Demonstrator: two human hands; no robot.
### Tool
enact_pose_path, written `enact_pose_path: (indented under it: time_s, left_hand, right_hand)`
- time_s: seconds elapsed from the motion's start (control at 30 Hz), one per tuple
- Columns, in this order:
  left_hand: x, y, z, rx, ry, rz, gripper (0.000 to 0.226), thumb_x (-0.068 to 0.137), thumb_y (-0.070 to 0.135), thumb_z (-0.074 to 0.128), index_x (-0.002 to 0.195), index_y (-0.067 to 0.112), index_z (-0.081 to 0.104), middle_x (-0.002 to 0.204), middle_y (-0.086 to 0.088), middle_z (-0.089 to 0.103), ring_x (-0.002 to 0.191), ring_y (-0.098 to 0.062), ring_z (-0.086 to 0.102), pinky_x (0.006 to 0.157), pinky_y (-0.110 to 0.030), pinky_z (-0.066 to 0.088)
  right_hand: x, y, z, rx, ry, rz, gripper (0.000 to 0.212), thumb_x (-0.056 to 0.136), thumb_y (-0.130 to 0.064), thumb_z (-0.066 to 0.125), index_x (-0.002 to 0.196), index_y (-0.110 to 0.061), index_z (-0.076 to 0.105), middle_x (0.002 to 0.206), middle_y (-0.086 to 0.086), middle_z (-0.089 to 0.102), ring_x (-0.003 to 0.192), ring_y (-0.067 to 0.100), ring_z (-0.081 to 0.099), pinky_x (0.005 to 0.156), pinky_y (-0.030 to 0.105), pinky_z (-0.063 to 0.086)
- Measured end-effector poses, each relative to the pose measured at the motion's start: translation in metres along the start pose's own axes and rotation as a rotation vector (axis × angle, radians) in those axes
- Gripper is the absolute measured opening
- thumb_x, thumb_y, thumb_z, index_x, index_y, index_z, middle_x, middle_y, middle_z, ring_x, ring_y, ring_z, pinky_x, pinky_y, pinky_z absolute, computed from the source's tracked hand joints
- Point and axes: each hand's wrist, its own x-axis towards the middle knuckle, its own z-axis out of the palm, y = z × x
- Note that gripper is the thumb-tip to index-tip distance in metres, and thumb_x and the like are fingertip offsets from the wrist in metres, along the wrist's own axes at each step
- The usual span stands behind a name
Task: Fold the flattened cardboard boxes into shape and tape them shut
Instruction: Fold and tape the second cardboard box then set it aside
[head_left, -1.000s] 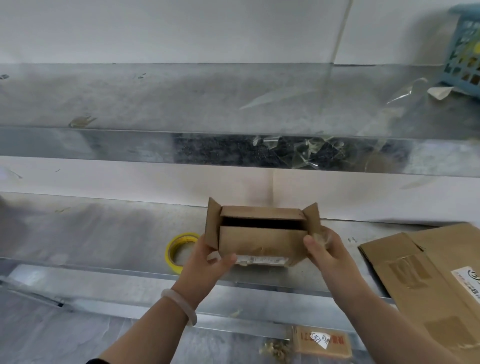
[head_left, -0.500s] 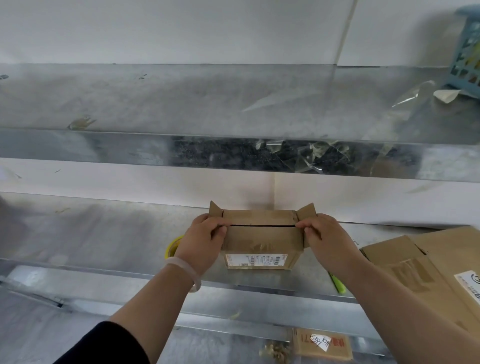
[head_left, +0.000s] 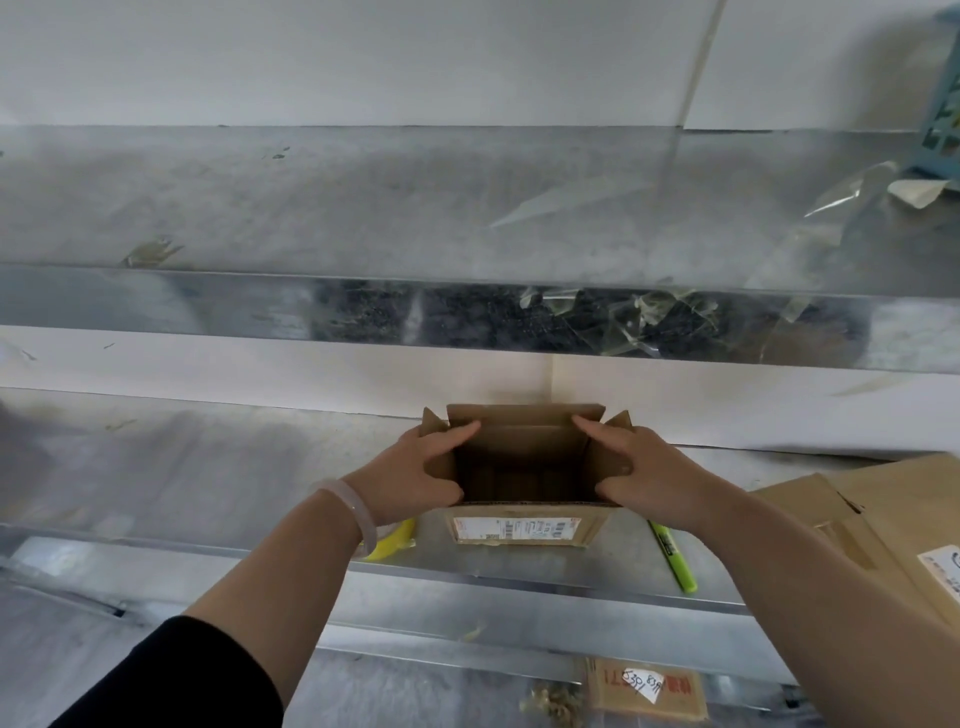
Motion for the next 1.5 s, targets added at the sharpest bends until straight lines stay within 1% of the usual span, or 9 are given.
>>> enact_pose_path:
  time_s: [0.1,0.3,0.43,0.53,0.63,0.73,0.93,1.17,1.5]
  left_hand:
    - [0.008,-0.001,-0.001,0.131,-0.06,-0.027,0.095,0.083,0.02,0.068,0.151,0.045,0.006,0.156,0.001,0.007,0.135,-0.026,0.029,0.097,-0.026,0.039]
    - [0.014,-0.013,-0.005,0.276,-0.023,-0.159,0.116,0.07,0.061,0.074,0.151,0.043,-0.007,0.161,-0.002,0.0,0.145,-0.03,0.016,0.116,-0.045,0.027]
    - [0.001,-0.02,0.006,0.095,0.213,-0.072,0.104,0.077,0.053,0.073,0.152,0.04,0.003,0.153,-0.002,0.028,0.136,-0.025,0.035,0.111,-0.041,0.035]
    - [-0.011,-0.023,0.019,-0.042,0.455,-0.093,0.08,0.085,0.046,0.067,0.15,0.036,0.023,0.124,0.007,0.057,0.105,-0.021,0.062,0.094,-0.041,0.052]
    - [-0.022,-0.016,0.027,-0.013,0.568,-0.107,0.022,0.093,0.036,0.059,0.11,0.025,0.066,0.077,0.01,0.068,0.066,-0.009,0.065,0.075,-0.035,0.059]
    - [-0.037,-0.004,0.032,-0.002,0.661,-0.075,0.021,0.096,0.032,0.053,0.082,0.026,0.067,0.057,0.011,0.063,0.057,-0.008,0.062,0.069,-0.032,0.058]
    - [-0.079,-0.002,0.026,-0.128,0.842,-0.087,0.015,0.095,0.024,0.056,0.091,0.028,0.07,0.059,0.011,0.065,0.053,-0.006,0.064,0.065,-0.029,0.057]
    - [-0.143,-0.038,-0.016,-0.19,0.944,-0.168,0.026,0.094,0.026,0.056,0.078,0.046,0.061,0.059,0.007,0.067,0.053,-0.008,0.063,0.064,-0.027,0.054]
    - [-0.248,-0.153,-0.117,-0.234,1.033,-0.255,0.027,0.094,0.022,0.056,0.078,0.044,0.059,0.066,0.009,0.068,0.056,-0.008,0.064,0.062,-0.03,0.056]
  right_hand:
    - [0.002,-0.004,0.004,-0.074,-0.012,0.011,0.092,0.087,-0.025,0.064,0.15,-0.055,0.004,0.131,0.001,0.03,0.108,0.019,0.048,0.082,0.025,0.044]
    - [0.005,-0.001,0.004,-0.082,0.061,0.049,0.11,0.076,-0.047,0.073,0.144,-0.061,-0.013,0.147,0.009,0.035,0.117,0.027,0.052,0.096,0.039,0.048]
    - [-0.007,0.013,0.007,0.09,0.209,0.043,0.092,0.09,-0.036,0.067,0.153,-0.046,0.001,0.147,0.002,0.046,0.107,0.016,0.061,0.086,0.028,0.05]
    - [-0.014,0.021,0.012,0.188,0.344,0.085,0.067,0.094,-0.037,0.06,0.151,-0.037,0.027,0.101,-0.006,0.072,0.066,0.008,0.069,0.068,0.034,0.06]
    - [-0.022,0.018,0.013,0.204,0.372,0.066,0.055,0.096,-0.031,0.057,0.148,-0.03,0.038,0.069,-0.007,0.072,0.056,0.007,0.068,0.064,0.029,0.058]
    - [-0.031,0.008,0.009,0.227,0.401,0.002,0.053,0.098,-0.026,0.053,0.148,-0.032,0.038,0.069,-0.007,0.072,0.055,0.007,0.068,0.062,0.025,0.055]
    - [-0.038,-0.024,0.009,0.191,0.363,-0.113,0.051,0.099,-0.029,0.052,0.147,-0.039,0.039,0.099,-0.015,0.067,0.063,0.005,0.069,0.068,0.031,0.06]
    - [-0.022,-0.092,0.057,0.097,0.263,-0.265,0.054,0.098,-0.028,0.055,0.149,-0.035,0.037,0.093,-0.014,0.067,0.06,-0.006,0.064,0.065,0.019,0.051]
    - [0.008,-0.242,0.189,0.086,0.174,-0.373,0.054,0.099,-0.028,0.053,0.149,-0.036,0.036,0.098,-0.015,0.063,0.058,-0.001,0.067,0.066,0.017,0.053]
